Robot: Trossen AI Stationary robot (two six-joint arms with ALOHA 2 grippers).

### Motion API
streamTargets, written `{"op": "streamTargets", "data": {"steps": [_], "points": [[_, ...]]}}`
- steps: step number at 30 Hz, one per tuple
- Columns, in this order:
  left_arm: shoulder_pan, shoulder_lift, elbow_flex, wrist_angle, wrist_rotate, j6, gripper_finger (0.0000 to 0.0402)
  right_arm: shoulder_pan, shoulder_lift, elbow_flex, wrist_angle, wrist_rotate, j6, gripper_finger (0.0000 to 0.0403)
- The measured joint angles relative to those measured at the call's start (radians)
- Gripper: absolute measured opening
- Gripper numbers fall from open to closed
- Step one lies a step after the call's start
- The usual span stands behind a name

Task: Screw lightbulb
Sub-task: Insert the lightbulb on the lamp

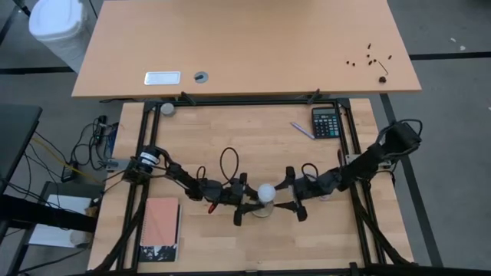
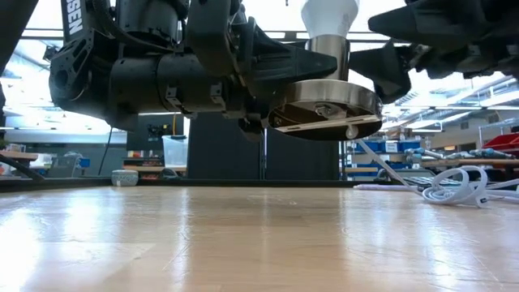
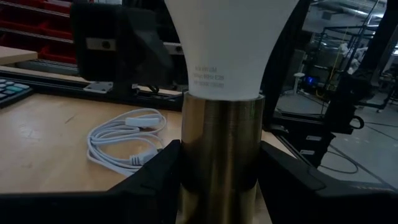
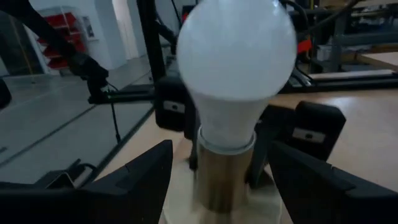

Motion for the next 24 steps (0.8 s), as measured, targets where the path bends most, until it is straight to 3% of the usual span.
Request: {"op": "streamTargets", "data": {"steps": [10,20,24], "points": [[0.009,0.0,0.0,-0.011,0.005,-0.02,0.0183,-0.12,0.003,0.069,-0.037,-0.25,-0.028,0.0287],[0.007,0.0,0.001,-0.003,-0.04,-0.016,0.0183,-0.104,-0.059,0.021,-0.058,-0.326,0.022,0.0273],[0.017,0.0,0.0,-0.011,-0.112,-0.021,0.0183,-0.059,-0.122,-0.011,-0.059,-0.44,0.08,0.0269]]}}
